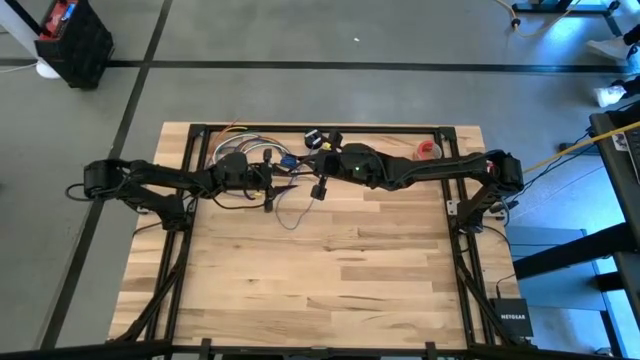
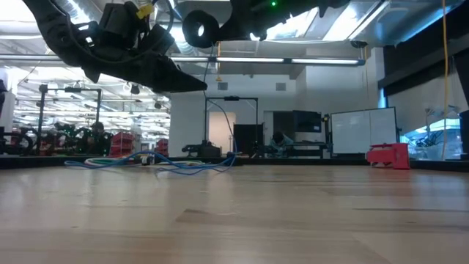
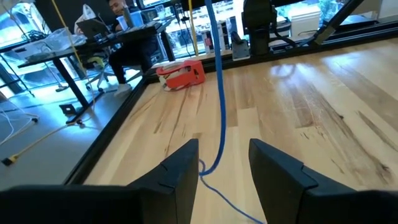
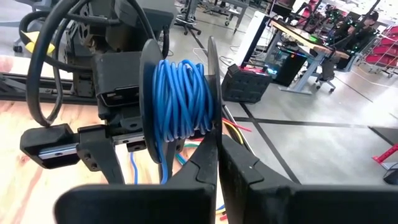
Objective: Coil cords
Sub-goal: Coil the blue wire onto the black spool
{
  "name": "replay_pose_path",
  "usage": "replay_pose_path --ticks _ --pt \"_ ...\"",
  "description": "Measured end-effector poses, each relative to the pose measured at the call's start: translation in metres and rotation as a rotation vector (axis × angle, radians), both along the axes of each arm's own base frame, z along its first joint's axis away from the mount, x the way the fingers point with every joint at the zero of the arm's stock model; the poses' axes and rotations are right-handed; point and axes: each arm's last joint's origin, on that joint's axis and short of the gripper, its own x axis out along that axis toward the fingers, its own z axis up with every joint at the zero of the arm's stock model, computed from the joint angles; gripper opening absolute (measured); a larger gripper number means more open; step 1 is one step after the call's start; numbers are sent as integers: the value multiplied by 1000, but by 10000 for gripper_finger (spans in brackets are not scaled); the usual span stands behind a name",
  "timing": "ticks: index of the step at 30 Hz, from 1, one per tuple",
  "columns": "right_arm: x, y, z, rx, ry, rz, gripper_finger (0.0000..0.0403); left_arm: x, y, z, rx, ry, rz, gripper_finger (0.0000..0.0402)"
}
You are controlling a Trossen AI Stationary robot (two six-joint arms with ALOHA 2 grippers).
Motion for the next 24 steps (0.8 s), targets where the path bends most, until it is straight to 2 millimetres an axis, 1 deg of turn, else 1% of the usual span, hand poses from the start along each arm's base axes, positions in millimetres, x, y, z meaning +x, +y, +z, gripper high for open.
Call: replay_pose_path --ticks 7,11,15,24 --pt "0 0 -1 0 6 0 9 -1 0 -3 -31 26 4 134" --pt "0 0 -1 0 6 0 9 0 0 -6 -23 81 -1 134" --pt "0 0 0 -1 2 0 5 3 1 -4 -37 139 -7 134" --pt "0 0 1 3 -13 2 4 5 5 4 -45 65 12 134"
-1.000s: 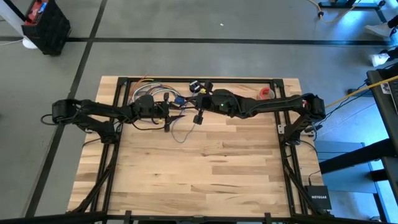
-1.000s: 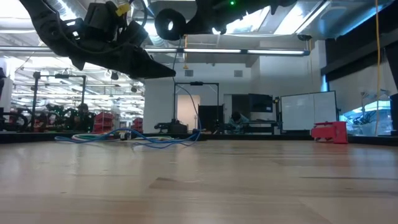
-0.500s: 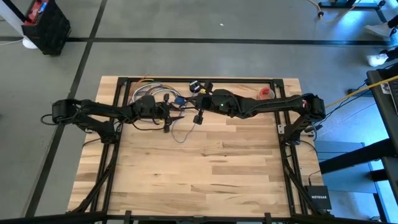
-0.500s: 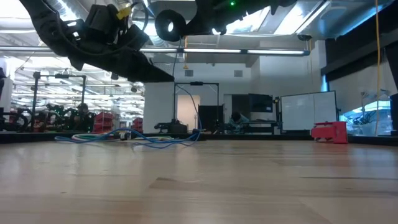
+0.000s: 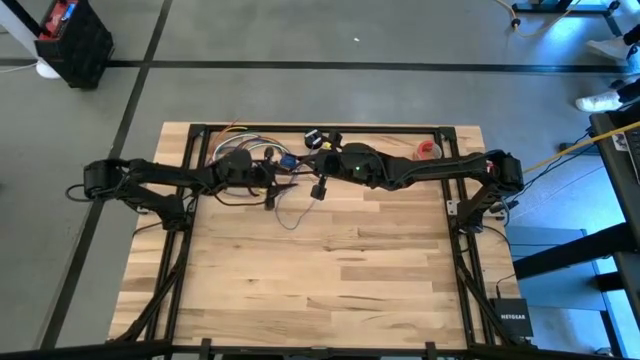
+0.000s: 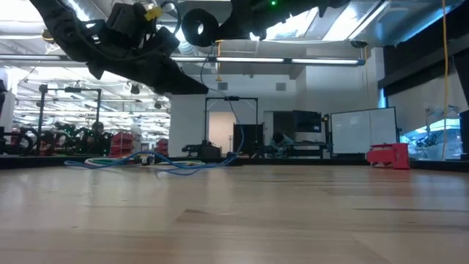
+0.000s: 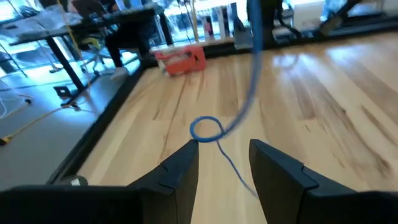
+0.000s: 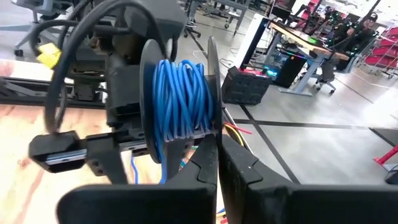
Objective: Coil cords
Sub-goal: Coil the blue wire onto the black spool
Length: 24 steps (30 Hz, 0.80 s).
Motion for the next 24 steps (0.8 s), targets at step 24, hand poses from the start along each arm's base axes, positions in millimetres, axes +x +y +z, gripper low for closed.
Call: replay_pose_path --ticks 24 --pt "0 1 -1 20 8 20 4 0 1 0 10 5 92 134"
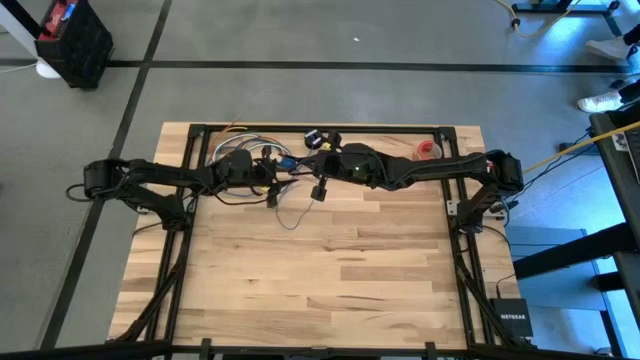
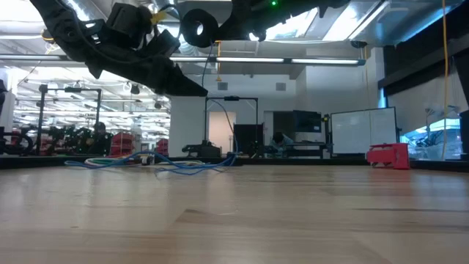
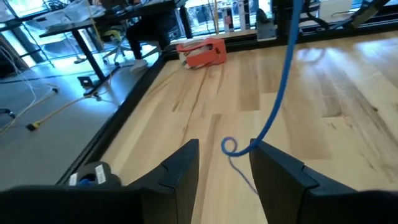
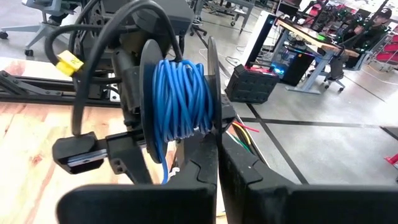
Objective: Coil cords
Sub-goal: Coil the blue wire onto the black spool
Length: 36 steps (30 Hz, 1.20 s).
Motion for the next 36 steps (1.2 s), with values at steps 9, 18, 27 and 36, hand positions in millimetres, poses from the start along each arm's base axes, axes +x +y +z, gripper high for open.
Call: replay_pose_path --ticks 9,18,27,36 --pt "0 0 1 -1 -9 0 5 3 -11 0 71 17 -92 124" --pt "0 0 1 1 -5 11 5 4 -12 0 89 22 -102 20" --pt "1 2 1 15 -16 78 5 4 -12 0 93 22 -103 6" --pt "0 4 -1 45 10 125 5 4 -12 0 98 24 -104 3"
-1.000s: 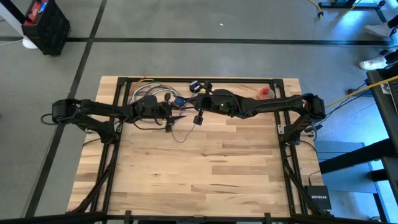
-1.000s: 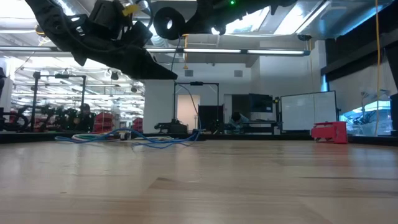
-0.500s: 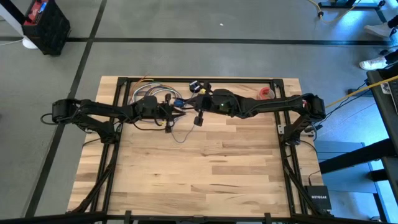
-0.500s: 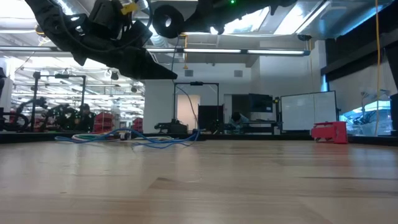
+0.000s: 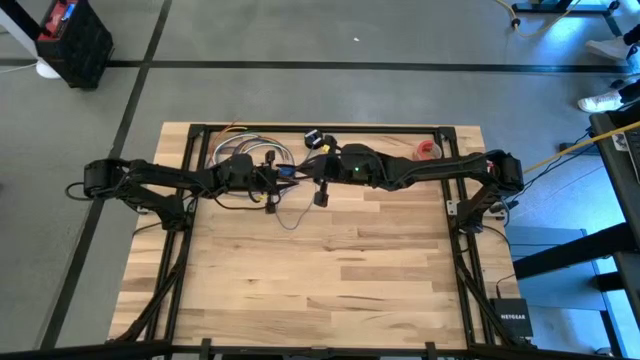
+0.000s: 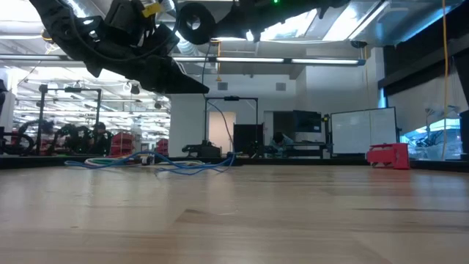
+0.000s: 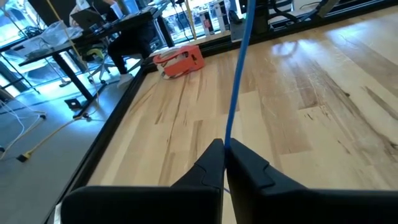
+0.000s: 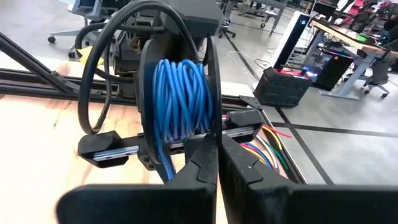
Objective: Coil cords
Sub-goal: Coil the blue wire onto the black spool
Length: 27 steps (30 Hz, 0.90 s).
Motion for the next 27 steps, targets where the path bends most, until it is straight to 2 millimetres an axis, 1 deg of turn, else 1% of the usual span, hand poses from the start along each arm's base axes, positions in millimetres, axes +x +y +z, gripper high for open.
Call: replay_pose_path --ticks 7,24,27 --pt "0 -1 0 -8 0 -38 5 0 0 0 0 -2 0 2" --pt "2 -2 -3 -19 0 -43 5 0 0 1 -6 -8 2 1" --pt "2 -2 -5 -28 10 -72 5 -1 2 -1 4 15 68 1"
